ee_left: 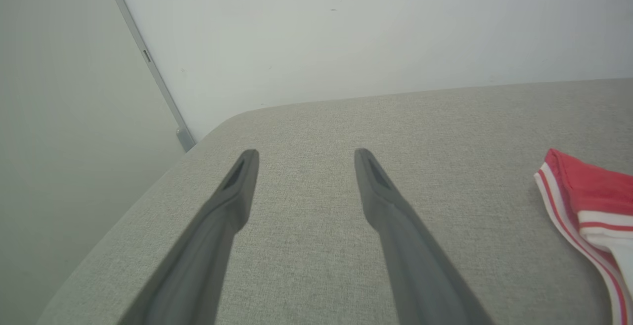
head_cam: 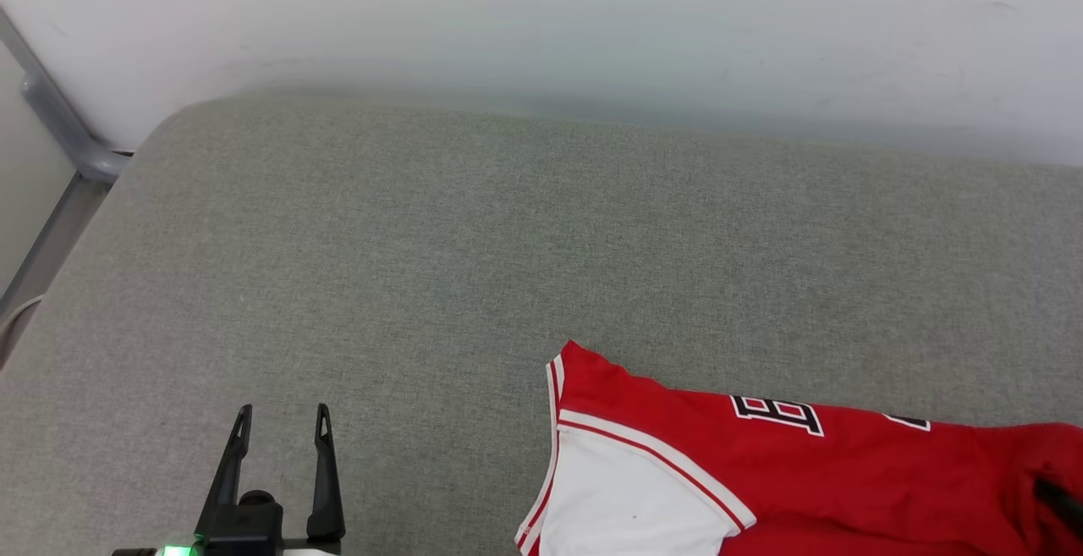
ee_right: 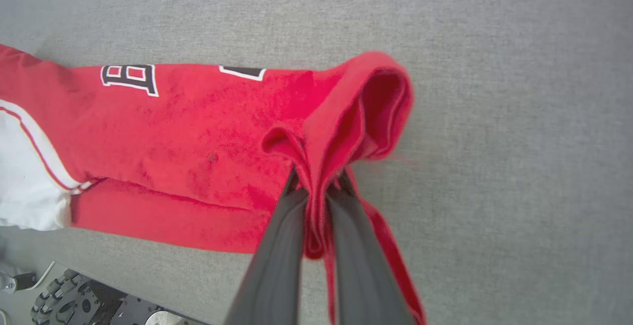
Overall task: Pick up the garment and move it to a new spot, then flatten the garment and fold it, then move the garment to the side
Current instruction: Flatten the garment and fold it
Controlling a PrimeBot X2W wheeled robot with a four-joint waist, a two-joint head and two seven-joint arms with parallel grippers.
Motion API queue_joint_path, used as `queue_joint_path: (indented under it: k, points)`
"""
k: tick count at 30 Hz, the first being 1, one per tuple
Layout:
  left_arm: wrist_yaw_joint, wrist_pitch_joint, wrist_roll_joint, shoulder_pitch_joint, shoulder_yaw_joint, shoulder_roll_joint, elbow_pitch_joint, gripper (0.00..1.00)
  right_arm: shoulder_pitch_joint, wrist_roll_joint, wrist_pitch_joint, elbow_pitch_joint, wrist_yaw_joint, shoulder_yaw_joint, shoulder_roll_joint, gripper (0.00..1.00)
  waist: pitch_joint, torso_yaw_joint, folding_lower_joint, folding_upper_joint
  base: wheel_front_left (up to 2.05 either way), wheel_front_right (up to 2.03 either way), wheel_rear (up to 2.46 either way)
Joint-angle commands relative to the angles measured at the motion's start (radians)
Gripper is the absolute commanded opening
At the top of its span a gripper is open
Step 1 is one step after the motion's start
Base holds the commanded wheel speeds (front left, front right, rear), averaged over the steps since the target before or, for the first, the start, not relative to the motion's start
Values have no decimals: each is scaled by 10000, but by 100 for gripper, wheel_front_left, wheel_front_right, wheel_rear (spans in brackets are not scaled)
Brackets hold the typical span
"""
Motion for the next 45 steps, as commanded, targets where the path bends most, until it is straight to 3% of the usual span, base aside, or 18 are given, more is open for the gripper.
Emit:
queue_joint_path:
  k: [1, 8, 17, 27, 32, 45]
  points:
    - [-20, -20, -8, 37, -29, 51, 27, 100, 107, 37, 96, -373, -9, 78, 134, 0, -31, -20, 0, -1, 0, 0, 0]
    - [-79, -20, 55, -51, -138, 49, 124, 100, -105, 166, 771, -2014, -9, 1181, 886, 0, -69, -8, 0, -1, 0, 0, 0]
    - [-133, -20, 74, -300, -341, 13, 204, 100, -1464, -57, 921, -2459, -9, 3483, 1178, 0, 115, 327, 0, -1, 0, 0, 0]
    - [-160, -22, 46, -557, -471, -63, 295, 100, -3447, -24, 693, -1964, -9, 6303, 1321, 0, 381, 683, 0, -1, 0, 0, 0]
    - [-147, -20, 21, -587, -499, -92, 300, 100, -4221, -220, 381, -1566, -9, 7213, 1385, 0, 462, 765, 0, -1, 0, 0, 0]
    - [-163, -20, 0, -977, -609, -231, 338, 100, -6326, -953, -584, 909, -9, 9436, 2236, 0, 945, 998, 0, -1, 0, 0, 0]
